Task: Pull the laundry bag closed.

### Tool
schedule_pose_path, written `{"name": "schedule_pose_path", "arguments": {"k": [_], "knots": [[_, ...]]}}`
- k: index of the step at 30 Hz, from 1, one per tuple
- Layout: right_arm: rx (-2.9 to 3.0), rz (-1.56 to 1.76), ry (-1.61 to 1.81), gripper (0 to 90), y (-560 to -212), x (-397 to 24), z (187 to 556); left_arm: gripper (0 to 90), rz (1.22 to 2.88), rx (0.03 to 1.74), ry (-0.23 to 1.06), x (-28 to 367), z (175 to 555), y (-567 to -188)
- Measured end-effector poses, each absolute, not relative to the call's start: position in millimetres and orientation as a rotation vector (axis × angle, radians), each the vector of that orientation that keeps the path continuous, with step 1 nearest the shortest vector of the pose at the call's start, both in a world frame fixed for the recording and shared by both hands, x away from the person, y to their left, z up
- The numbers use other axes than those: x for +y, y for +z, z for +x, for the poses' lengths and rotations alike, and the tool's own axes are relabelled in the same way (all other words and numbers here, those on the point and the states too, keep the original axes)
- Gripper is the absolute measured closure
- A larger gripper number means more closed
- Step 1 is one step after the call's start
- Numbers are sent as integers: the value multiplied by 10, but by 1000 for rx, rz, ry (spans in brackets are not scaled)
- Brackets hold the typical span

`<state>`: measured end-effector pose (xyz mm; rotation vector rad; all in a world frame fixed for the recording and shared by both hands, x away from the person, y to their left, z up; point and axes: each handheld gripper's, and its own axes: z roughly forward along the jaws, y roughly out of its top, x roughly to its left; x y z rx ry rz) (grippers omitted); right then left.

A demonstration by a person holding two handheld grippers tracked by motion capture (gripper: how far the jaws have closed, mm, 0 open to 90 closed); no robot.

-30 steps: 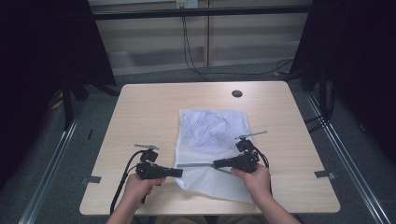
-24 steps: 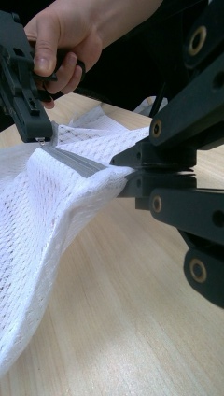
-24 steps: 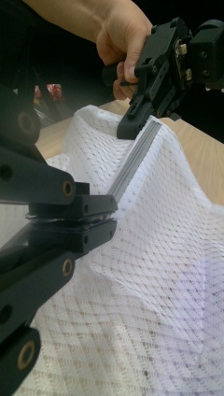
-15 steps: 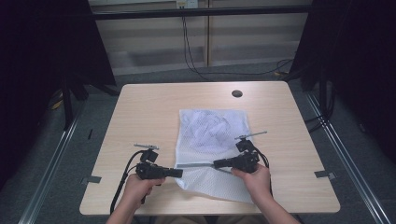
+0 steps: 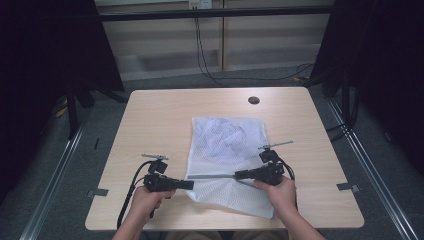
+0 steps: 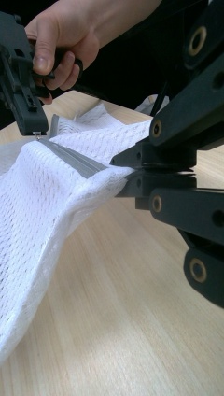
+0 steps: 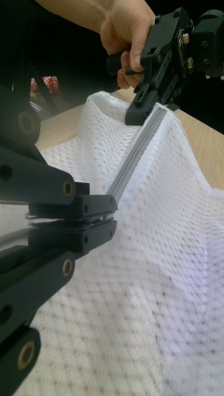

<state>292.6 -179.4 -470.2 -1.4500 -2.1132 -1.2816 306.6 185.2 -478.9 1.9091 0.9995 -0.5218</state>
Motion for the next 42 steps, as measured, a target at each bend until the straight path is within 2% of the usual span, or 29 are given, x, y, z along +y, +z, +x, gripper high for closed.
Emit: {"name": "schedule_pose_path", "arguments": {"k": [29, 42], "knots": [[-2109, -1464, -1287, 869, -4698, -1913, 2877, 884, 1918, 1001, -526, 1845, 3064, -4800], [-2090, -1502, -1299, 869, -4714, -2122, 2845, 884, 1907, 1006, -530, 1843, 3066, -4807]]}}
